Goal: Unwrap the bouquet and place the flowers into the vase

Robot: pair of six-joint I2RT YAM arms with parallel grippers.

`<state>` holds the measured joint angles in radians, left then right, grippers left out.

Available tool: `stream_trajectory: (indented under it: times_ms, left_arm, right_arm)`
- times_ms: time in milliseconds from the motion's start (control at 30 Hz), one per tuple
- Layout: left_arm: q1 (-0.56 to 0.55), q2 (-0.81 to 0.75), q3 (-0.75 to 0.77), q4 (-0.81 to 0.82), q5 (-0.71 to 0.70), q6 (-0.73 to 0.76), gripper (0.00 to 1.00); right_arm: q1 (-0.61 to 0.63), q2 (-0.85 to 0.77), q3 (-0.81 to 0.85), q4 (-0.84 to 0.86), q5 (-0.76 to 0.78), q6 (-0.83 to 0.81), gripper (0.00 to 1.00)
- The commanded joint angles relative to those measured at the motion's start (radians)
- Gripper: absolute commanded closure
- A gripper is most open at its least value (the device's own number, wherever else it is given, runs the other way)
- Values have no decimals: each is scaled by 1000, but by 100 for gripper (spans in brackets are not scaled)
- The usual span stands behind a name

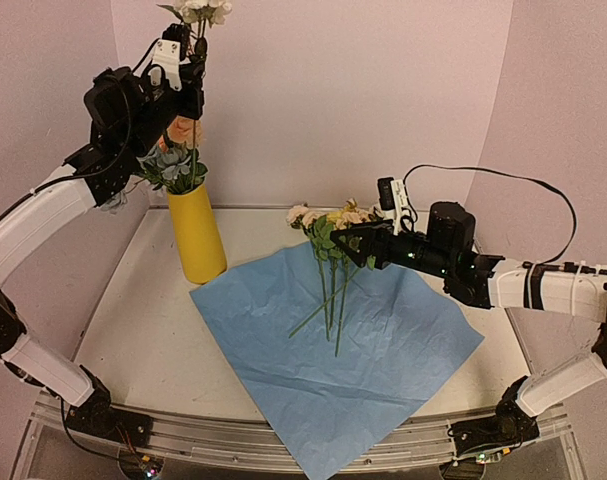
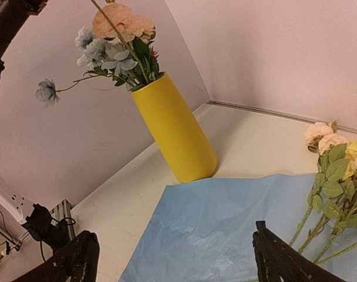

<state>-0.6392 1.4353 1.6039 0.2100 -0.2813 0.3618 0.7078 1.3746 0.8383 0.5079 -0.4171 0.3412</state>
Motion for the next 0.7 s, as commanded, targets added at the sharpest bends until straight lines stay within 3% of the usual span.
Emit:
stream_trajectory:
  times_ms: [0,300,667]
  left_arm:
    - [9,-70,-62,25,10,-60,100]
    - [21,-136,-245,37,-32,-64,100]
    - [81,-147,-362,89,-59,-129,100]
  right_arm:
    - [5,12,44,37,-14,0,9]
    - [9,4,42,38,-23,0,9]
    - [12,-12,33,37,-23,4,9]
